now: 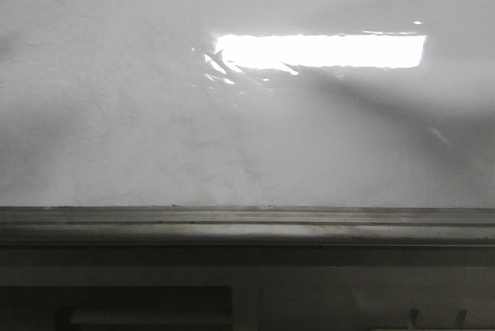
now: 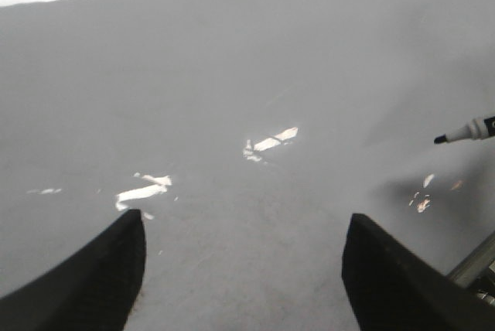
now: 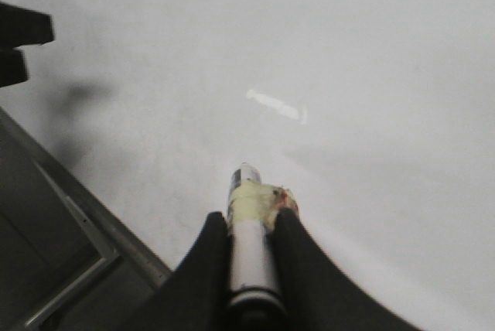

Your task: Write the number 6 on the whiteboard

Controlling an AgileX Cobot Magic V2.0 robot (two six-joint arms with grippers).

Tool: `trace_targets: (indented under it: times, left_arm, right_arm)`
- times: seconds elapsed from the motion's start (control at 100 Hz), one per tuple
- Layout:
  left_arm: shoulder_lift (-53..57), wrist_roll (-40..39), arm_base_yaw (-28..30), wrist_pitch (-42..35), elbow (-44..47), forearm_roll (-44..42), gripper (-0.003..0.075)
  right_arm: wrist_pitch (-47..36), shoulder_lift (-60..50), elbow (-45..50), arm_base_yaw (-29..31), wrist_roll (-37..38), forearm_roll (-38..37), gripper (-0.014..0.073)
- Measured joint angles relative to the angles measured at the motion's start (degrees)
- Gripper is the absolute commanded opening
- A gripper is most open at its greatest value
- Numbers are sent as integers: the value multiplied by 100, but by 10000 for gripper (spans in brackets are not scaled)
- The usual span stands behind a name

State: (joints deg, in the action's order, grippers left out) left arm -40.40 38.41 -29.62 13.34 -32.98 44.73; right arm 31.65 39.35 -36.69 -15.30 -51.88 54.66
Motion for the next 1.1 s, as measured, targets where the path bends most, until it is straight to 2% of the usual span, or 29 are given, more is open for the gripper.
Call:
trace_targets:
  times: [0.17,0.33,0.45,0.57,0.68,0.78,0.93,1.1]
  left_arm:
    - [648,-13,190,-67,530,180,491]
    - [792,-13,203,-77,632,205,491]
    - [791,-13,203,-80,632,213,491]
    - [791,-13,203,-80,632,213,491]
    - [791,-13,203,-80,632,213,491]
    - [791,-13,203,-90,632,213,491]
    - [791,-13,203,-101,632,213,491]
    - [791,-13,203,-115,632,213,491]
  right_arm:
    - [-740,115,65,0,0,43,-45]
    - [-1232,592,65,0,0,90,-45]
    - [-1051,971,-89,-28,0,292,-45]
    - [-279,1334,-207,-40,-60,319,-45]
    - [448,1501,-207,-40,-64,-106,-45]
    - [804,1458,-207,-40,307,-760,-45]
    - [682,1072,-207,-52,859,-1431,-45]
    - [-66,858,-207,-52,898,-1210,-45]
